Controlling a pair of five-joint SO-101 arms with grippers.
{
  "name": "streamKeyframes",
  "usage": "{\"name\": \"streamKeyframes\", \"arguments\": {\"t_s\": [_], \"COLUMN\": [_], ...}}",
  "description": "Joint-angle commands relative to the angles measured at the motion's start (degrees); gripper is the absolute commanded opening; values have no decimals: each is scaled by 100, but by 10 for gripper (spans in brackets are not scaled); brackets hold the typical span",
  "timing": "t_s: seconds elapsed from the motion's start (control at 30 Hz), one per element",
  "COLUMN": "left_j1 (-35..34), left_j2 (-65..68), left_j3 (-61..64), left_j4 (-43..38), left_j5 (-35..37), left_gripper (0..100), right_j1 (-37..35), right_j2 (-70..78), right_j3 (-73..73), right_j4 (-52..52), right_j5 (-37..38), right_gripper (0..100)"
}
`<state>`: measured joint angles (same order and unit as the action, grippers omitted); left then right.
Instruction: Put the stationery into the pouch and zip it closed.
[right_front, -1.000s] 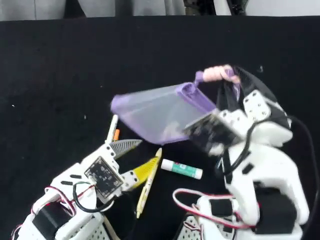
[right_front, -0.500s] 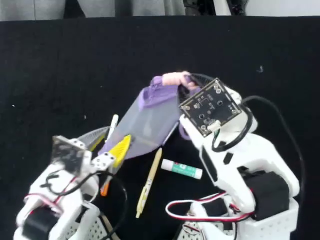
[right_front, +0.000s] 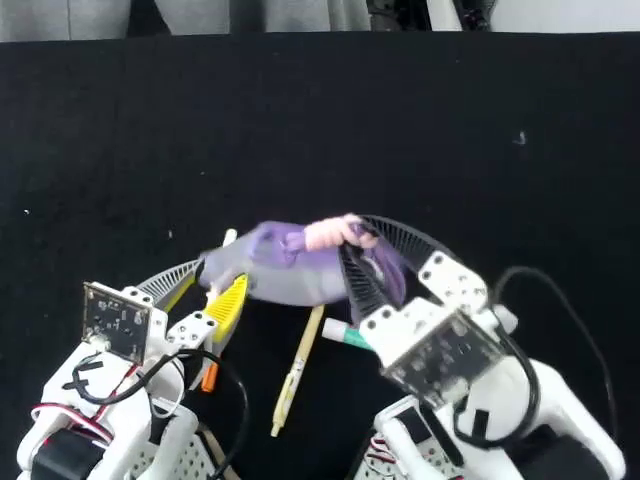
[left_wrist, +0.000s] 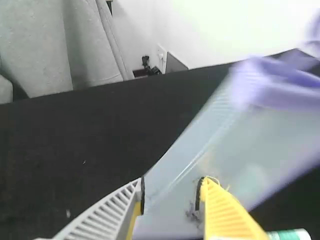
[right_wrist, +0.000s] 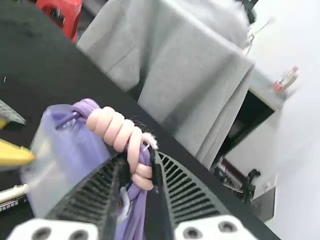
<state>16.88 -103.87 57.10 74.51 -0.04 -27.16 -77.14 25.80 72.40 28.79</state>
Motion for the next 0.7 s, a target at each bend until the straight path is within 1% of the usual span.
{"name": "streamKeyframes", "arguments": {"t_s": [0.0,0.1,0.17,0.3,0.37,0.47,0.63,0.67], "left_j1": [-22,-48,-48,-57,-215,-541,-778,-769], "left_j2": [-35,-35,-35,-35,-35,-35,-35,-35], "left_j3": [-963,-1446,-1455,-1455,-1543,-1411,-488,-286], "left_j4": [475,800,809,774,695,281,-686,-835], "left_j5": [35,-79,-387,-703,-897,-1046,-1073,-1196], "left_gripper": [200,200,200,200,200,200,200,200], "right_j1": [-79,-79,-79,-79,-88,-88,-88,-88], "right_j2": [-66,-92,-101,-101,-119,-127,-127,-127], "right_j3": [-31,-48,-40,-40,-66,-92,-110,-110], "right_j4": [123,202,202,237,378,571,580,580], "right_j5": [53,53,53,70,281,457,457,475], "right_gripper": [12,12,12,12,12,12,12,12]}}
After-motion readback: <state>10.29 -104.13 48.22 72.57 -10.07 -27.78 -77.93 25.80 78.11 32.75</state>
